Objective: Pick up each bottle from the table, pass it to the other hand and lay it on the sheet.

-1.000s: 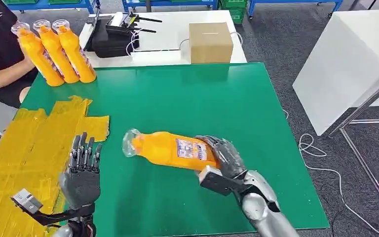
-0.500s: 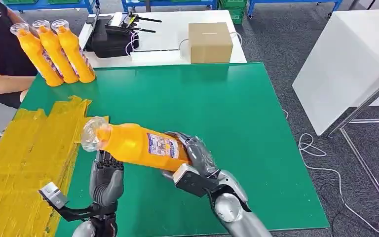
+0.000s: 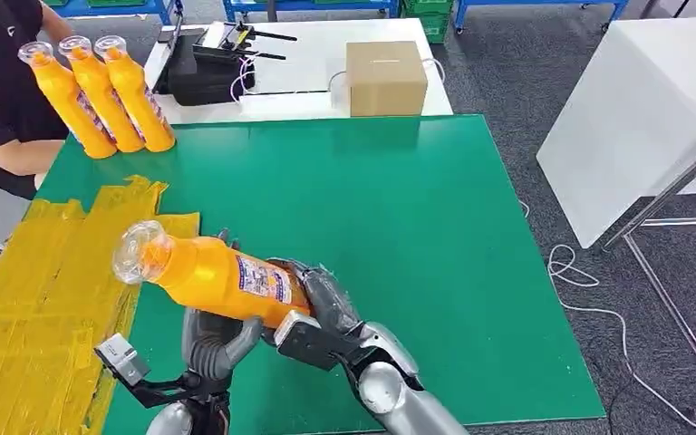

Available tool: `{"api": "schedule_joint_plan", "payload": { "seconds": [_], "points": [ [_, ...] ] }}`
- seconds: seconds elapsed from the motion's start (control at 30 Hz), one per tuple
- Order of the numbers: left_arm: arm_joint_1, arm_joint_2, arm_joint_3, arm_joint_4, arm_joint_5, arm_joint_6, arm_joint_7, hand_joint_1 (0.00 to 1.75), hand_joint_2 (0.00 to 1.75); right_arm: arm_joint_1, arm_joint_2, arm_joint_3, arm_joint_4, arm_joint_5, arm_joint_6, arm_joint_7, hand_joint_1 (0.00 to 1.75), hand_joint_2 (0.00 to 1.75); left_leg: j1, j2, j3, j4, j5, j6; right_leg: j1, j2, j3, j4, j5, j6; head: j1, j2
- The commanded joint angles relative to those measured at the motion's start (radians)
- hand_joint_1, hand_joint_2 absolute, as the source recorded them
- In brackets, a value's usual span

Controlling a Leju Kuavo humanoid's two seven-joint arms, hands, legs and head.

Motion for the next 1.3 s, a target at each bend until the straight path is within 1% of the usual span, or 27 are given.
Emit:
{"api": "schedule_joint_plan", "payload": {
  "seconds": [0.03,0.1,0.13,0.17,0.33,0.5,0.57,0.73,0.77,0.8,0.83,0.87,0.9,0.93,0.97,1.0,1.03,1.07,1.1,1.17,1.23,1.3],
  "points": [
    [-0.038,0.036,-0.021,0.034,-0.004,-0.001,-0.006,0.0,1.75,-0.02,0.014,0.122,0.187,0.028,0.013,0.003,1.75,1.75,0.002,-0.001,0.003,-0.003,0.0,-0.001,0.001,-0.001,0.003,-0.003,0.0,0.0,0.0,0.0],
    [-0.035,0.033,0.003,0.035,0.002,0.009,-0.011,0.0,1.75,-0.005,0.017,0.159,0.199,0.045,0.029,0.0,1.75,1.75,0.001,-0.001,0.003,-0.002,0.0,-0.001,0.001,-0.001,0.002,-0.002,0.0,0.0,0.0,0.0],
    [-0.033,0.033,0.014,0.035,0.003,0.01,-0.012,1.17,1.75,0.001,0.018,0.175,0.206,0.05,0.033,-0.001,1.75,1.75,0.002,-0.002,0.004,-0.003,0.0,-0.001,0.002,-0.002,0.003,-0.004,0.0,0.0,0.0,0.0],
    [-0.033,0.033,0.021,0.035,0.003,0.01,-0.013,1.75,1.75,0.005,0.019,0.184,0.208,0.053,0.033,-0.003,1.75,1.75,0.001,-0.001,0.003,-0.002,0.0,-0.001,0.001,-0.001,0.002,-0.002,0.0,0.0,0.0,0.0],
    [-0.032,0.034,0.023,0.035,0.003,0.01,-0.014,1.75,1.75,0.008,0.019,0.188,0.208,0.055,0.031,-0.004,1.75,1.75,0.001,-0.003,0.002,-0.002,0.0,-0.001,0.002,-0.004,0.002,-0.003,0.0,0.0,0.0,0.0],
    [-0.03,0.028,0.041,0.037,0.005,0.01,-0.017,1.75,1.75,0.007,0.014,0.189,0.206,0.054,0.03,-0.001,1.75,1.75,0.0,-0.002,0.001,-0.001,0.0,0.0,0.001,-0.002,0.0,-0.002,0.0,0.0,0.0,0.0],
    [-0.03,0.027,0.045,0.039,0.005,0.009,-0.017,1.75,1.75,0.007,0.012,0.182,0.21,0.051,0.024,0.002,1.75,1.75,0.001,-0.004,0.002,-0.002,0.0,-0.001,0.002,-0.004,0.002,-0.003,0.0,0.0,0.0,0.0],
    [-0.029,0.021,0.051,0.04,0.004,0.008,-0.025,1.75,1.75,0.023,-0.002,0.151,0.195,0.051,0.005,-0.003,1.75,1.75,0.001,-0.004,0.002,-0.002,0.0,-0.001,0.001,-0.004,0.001,-0.003,0.0,0.001,0.0,0.0],
    [-0.028,0.026,0.057,0.033,-0.011,0.021,-0.034,1.75,1.75,0.031,-0.009,0.134,0.174,0.051,-0.011,-0.008,1.61,1.75,0.0,-0.004,0.001,-0.002,0.0,0.0,0.001,-0.004,0.0,-0.002,-0.001,0.0,0.0,0.0],
    [-0.028,0.03,0.061,0.027,-0.029,0.035,-0.04,1.75,1.75,0.038,-0.013,0.122,0.158,0.051,-0.023,-0.013,0.44,1.75,0.001,-0.005,0.002,-0.002,0.001,-0.001,0.002,-0.005,0.001,-0.003,-0.001,0.001,0.0,0.0],
    [-0.029,0.042,0.069,0.015,-0.069,0.063,-0.048,1.75,1.75,0.046,-0.024,0.1,0.128,0.048,-0.035,-0.017,0.0,1.75,0.0,-0.004,0.0,-0.001,0.001,0.0,0.001,-0.004,0.0,-0.002,0.0,0.0,0.0,0.0],
    [-0.031,0.057,0.079,-0.002,-0.143,0.121,-0.059,1.75,1.75,0.063,-0.035,0.068,0.079,0.043,-0.058,-0.025,0.0,0.0,0.001,-0.005,0.001,-0.002,0.001,-0.001,0.002,-0.005,0.001,-0.003,0.0,0.001,0.0,0.0],
    [-0.035,0.072,0.09,-0.013,-0.188,0.153,-0.061,1.75,1.75,0.074,-0.048,0.043,0.037,0.038,-0.063,-0.028,0.0,0.0,0.0,-0.004,0.0,-0.001,0.001,0.0,0.001,-0.004,-0.001,-0.002,0.0,0.0,0.0,0.0],
    [-0.043,0.094,0.109,-0.021,-0.296,0.238,-0.055,1.75,1.75,0.088,-0.063,0.011,-0.017,0.021,-0.069,-0.041,0.0,0.0,0.001,-0.006,0.0,-0.001,0.001,-0.001,0.002,-0.007,0.0,-0.003,-0.001,0.001,0.0,0.0],
    [-0.052,0.113,0.129,-0.028,-0.346,0.273,-0.049,1.75,1.75,0.103,-0.082,-0.022,-0.079,0.014,-0.062,-0.045,0.0,0.0,0.001,-0.005,-0.001,0.0,0.001,-0.001,0.001,-0.005,-0.001,-0.001,0.0,0.0,0.0,0.0],
    [-0.065,0.136,0.15,-0.029,-0.441,0.345,-0.036,1.75,1.75,0.11,-0.096,-0.047,-0.123,0.004,-0.062,-0.057,0.0,0.0,0.001,-0.006,-0.001,0.0,0.001,-0.001,0.002,-0.006,-0.001,-0.002,0.0,0.001,0.0,0.0],
    [-0.082,0.161,0.181,-0.018,-0.556,0.433,-0.004,1.75,1.75,0.121,-0.111,-0.077,-0.174,-0.006,-0.063,-0.068,0.0,0.0,0.0,-0.003,-0.001,0.0,0.0,-0.001,0.001,-0.003,-0.002,-0.001,0.0,0.0,0.0,0.0],
    [-0.101,0.195,0.213,-0.003,-0.645,0.493,0.014,1.75,1.75,0.127,-0.125,-0.109,-0.218,-0.022,-0.052,-0.08,0.0,0.0,0.001,-0.005,-0.001,-0.001,0.001,-0.001,0.001,-0.004,-0.001,-0.001,0.0,0.0,0.0,0.0],
    [-0.123,0.228,0.252,0.027,-0.758,0.58,0.044,1.75,1.75,0.128,-0.139,-0.135,-0.249,-0.039,-0.038,-0.087,0.0,0.0,0.0,-0.003,-0.002,-0.001,0.001,-0.001,0.0,-0.003,-0.002,-0.001,0.0,0.0,0.0,0.0],
    [-0.133,0.235,0.28,0.038,-0.739,0.56,0.029,1.75,1.75,0.13,-0.139,-0.149,-0.258,-0.041,-0.021,-0.084,0.0,0.0,0.001,-0.003,0.0,-0.001,0.001,-0.001,0.002,-0.003,-0.001,-0.002,0.001,0.0,0.0,0.0],
    [-0.128,0.226,0.277,0.036,-0.741,0.561,0.027,1.75,1.75,0.13,-0.132,-0.146,-0.247,-0.04,-0.02,-0.085,0.0,0.0,0.001,-0.002,-0.001,-0.001,0.001,-0.001,0.002,-0.002,-0.001,-0.001,0.001,0.0,0.0,0.0],
    [-0.136,0.247,0.286,0.06,-0.896,0.664,0.076,1.75,1.75,0.129,-0.134,-0.15,-0.248,-0.037,-0.032,-0.1,0.0,0.0,0.001,-0.003,0.0,-0.001,0.0,-0.001,0.001,-0.003,0.0,-0.002,0.0,0.0,0.0,0.0]
  ]
}}
